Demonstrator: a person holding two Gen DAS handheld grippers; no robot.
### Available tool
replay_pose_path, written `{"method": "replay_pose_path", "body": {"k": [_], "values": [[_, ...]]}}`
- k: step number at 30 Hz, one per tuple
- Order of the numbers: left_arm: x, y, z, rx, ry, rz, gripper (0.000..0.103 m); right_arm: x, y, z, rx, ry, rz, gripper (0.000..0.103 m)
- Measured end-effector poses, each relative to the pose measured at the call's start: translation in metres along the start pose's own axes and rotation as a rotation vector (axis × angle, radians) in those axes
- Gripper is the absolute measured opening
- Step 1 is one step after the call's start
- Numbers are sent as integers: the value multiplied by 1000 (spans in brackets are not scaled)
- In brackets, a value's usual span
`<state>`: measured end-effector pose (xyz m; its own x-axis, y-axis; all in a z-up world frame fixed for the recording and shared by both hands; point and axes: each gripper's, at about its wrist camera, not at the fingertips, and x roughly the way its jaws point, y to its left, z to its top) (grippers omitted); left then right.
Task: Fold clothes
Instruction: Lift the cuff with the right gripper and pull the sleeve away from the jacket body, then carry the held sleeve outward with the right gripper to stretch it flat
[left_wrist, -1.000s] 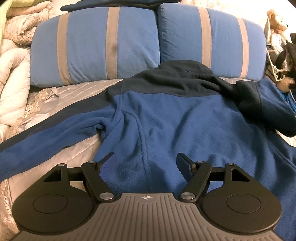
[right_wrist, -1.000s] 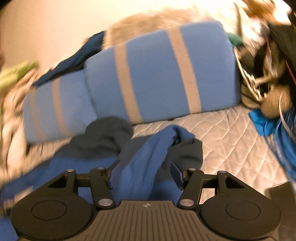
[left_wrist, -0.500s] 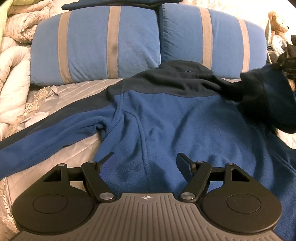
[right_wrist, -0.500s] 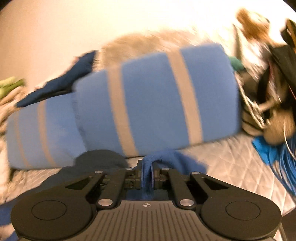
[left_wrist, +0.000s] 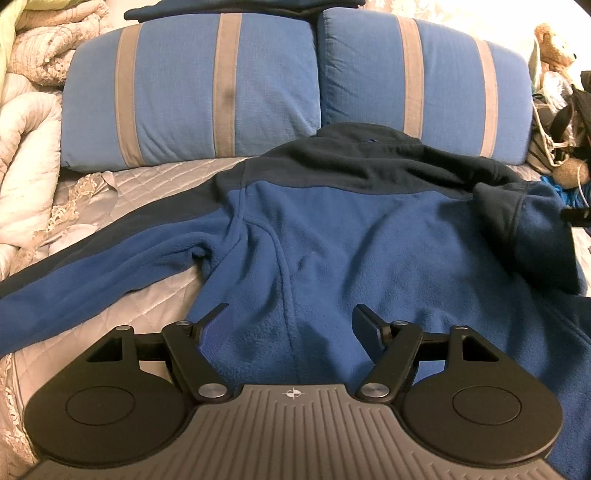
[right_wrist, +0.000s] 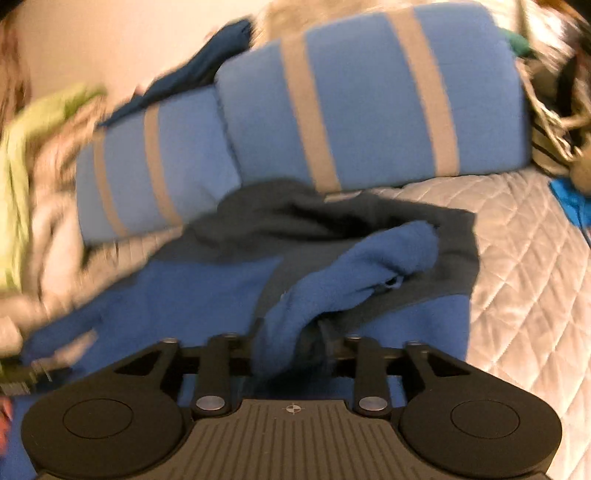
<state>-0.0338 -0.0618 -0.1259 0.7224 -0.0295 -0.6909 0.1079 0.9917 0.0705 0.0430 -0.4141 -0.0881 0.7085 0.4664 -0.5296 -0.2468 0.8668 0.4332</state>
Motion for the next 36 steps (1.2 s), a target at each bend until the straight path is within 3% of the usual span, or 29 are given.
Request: {"method": "replay_pose_path", "body": {"k": [3,6,12,28,36], "values": [[0,0,0,1,0,0,71,-7,-28,9,158,-60,21,40],[1,0,0,0,1,-2,71,-4,-57,10,304,-104,-16,40],[1,2,1,-6,8,-5,71,25,-100,8,560,-125,-5,40],[3,1,1,-12,21,-7,71,93,-128,10,715,-109,74,47],[3,0,1,-10,23,-3,71,111,-145,9,789,-130,197,54]]}}
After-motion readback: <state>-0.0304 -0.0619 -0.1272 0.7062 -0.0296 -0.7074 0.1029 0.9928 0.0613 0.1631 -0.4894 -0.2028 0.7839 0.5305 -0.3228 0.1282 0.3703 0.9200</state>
